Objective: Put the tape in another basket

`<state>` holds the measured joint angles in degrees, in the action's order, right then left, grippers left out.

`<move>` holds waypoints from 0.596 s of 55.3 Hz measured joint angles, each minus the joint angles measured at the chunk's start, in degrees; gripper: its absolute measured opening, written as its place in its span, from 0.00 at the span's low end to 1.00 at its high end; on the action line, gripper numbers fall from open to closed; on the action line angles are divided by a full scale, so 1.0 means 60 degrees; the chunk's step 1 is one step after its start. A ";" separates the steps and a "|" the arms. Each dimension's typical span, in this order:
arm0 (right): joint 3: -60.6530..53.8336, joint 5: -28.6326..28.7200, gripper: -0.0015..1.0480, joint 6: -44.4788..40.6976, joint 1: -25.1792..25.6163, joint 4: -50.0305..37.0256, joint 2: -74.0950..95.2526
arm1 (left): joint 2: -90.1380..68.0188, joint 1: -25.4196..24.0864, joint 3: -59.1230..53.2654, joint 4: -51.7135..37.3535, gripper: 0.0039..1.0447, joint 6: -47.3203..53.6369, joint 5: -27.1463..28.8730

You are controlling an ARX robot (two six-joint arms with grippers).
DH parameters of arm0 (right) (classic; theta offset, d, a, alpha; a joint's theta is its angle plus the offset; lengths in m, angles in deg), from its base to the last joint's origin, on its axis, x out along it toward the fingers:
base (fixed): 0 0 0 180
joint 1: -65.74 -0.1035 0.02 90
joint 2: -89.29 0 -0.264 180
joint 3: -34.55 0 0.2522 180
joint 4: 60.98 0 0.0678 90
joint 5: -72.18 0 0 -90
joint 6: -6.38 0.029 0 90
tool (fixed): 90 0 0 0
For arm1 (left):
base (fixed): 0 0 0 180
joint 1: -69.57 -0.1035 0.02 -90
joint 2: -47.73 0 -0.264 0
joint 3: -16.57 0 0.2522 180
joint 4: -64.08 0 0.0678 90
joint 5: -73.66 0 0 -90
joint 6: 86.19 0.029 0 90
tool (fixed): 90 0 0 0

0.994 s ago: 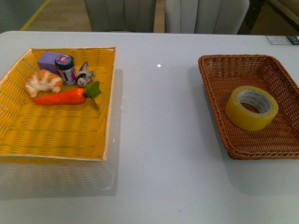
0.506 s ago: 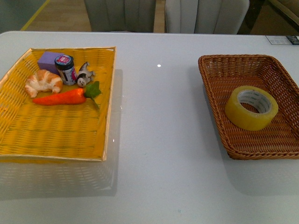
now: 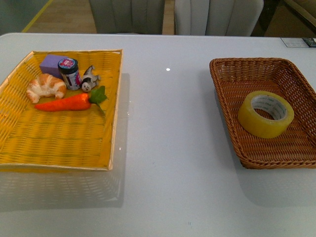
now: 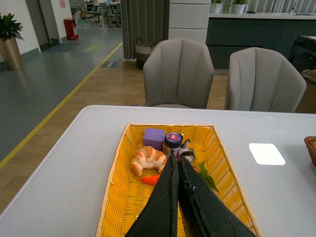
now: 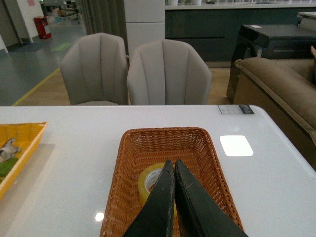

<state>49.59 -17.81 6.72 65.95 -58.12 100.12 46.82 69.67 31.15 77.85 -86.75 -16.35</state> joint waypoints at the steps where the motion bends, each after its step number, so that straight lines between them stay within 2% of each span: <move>1: 0.0000 0.0000 0.02 0.0004 0.0000 0.0044 -0.0033 | 0.0000 0.0000 0.0000 0.0000 0.01 0.0000 0.0000; 3: 0.0000 0.0000 0.02 0.0004 0.0000 0.0142 -0.0131 | 0.0000 0.0000 0.0000 0.0000 0.01 0.0000 0.0000; 9: 0.0004 -0.0004 0.02 0.0000 0.0000 0.1690 -0.1439 | 0.0000 0.0000 0.0000 0.0000 0.01 0.0000 0.0000; 30: 0.0004 -0.0004 0.02 0.0000 0.0000 0.1800 -0.1749 | 0.0000 0.0000 0.0000 0.0000 0.01 0.0000 0.0000; 33: 0.0004 -0.0004 0.10 -0.0011 0.0000 0.1803 -0.1749 | 0.0000 0.0000 0.0000 0.0000 0.01 0.0000 0.0000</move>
<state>49.61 -17.83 6.66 65.95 -47.30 89.62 46.82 69.67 31.15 77.85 -86.75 -16.35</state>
